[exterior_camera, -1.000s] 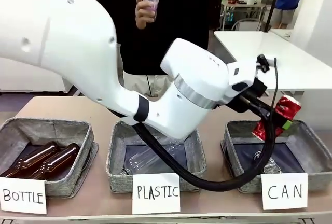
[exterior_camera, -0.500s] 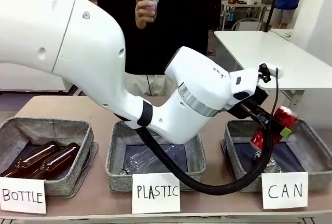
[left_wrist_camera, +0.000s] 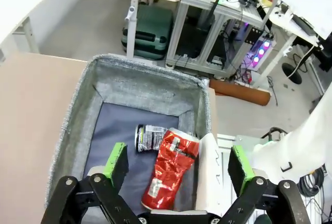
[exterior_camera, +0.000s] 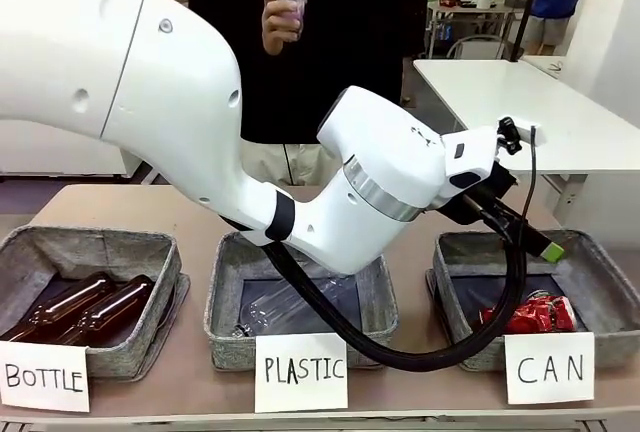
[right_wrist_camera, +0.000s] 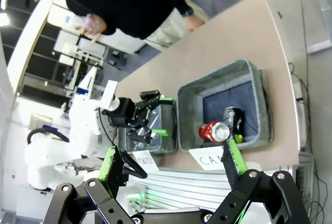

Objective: Sort the can waste into the basket.
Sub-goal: Pick up the can waste from the table and place it in the right Fabric basket.

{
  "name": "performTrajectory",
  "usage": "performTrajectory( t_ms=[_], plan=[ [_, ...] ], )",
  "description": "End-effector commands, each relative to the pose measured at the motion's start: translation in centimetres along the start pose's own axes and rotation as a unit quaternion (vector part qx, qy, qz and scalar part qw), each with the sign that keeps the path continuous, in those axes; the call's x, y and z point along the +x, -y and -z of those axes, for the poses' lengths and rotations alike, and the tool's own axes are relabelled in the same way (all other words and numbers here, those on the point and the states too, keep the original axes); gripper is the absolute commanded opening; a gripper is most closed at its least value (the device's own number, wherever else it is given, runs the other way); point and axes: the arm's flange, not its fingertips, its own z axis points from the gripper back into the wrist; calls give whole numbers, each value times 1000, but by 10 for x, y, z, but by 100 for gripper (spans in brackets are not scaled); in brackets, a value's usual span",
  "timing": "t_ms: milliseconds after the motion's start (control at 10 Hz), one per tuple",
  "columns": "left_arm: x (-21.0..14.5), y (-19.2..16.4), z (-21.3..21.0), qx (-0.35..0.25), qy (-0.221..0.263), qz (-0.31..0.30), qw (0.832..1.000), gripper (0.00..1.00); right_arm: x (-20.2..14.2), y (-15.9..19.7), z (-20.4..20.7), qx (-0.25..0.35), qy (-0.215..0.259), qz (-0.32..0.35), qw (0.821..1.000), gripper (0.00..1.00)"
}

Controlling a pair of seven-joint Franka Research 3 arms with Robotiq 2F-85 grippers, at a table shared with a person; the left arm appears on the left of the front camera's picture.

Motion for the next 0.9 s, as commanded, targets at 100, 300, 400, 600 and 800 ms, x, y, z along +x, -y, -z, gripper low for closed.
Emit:
performTrajectory(
  t_ms=[100,300,400,600,800],
  plan=[
    [4,-16,-52,2,-9,-37,999,100,-3,-2,-7,2,10,5,1000,100],
    [-14,-30,-190,-24,-92,-158,983,100,-3,-2,-7,2,10,5,1000,100],
    [-31,-30,-262,18,-111,-220,969,100,-3,-2,-7,2,10,5,1000,100],
    [-81,-39,-392,77,-42,-366,927,100,-3,-2,-7,2,10,5,1000,100],
    [-143,-60,-487,41,101,-480,871,100,-3,-2,-7,2,10,5,1000,100]
  ],
)
